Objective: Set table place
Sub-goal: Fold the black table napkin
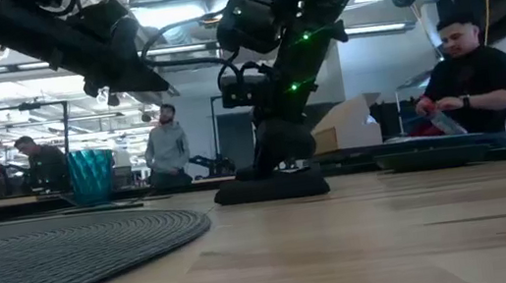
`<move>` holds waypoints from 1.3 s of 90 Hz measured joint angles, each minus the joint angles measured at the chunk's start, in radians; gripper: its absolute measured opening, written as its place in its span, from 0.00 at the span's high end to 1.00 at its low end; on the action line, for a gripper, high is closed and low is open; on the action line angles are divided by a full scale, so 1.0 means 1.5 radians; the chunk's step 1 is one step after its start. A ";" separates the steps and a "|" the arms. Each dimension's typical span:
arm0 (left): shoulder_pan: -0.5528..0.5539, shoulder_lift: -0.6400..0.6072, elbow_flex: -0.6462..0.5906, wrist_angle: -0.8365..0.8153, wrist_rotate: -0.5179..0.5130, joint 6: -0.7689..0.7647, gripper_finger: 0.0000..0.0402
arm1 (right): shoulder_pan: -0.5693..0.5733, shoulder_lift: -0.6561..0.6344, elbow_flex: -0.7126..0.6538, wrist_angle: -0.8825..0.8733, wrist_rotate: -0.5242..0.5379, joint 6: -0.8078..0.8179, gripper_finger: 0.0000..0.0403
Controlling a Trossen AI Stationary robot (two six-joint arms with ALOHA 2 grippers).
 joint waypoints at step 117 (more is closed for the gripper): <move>0.001 0.000 0.000 -0.019 0.000 -0.001 1.00 | -0.007 0.014 0.079 -0.092 0.099 0.085 0.99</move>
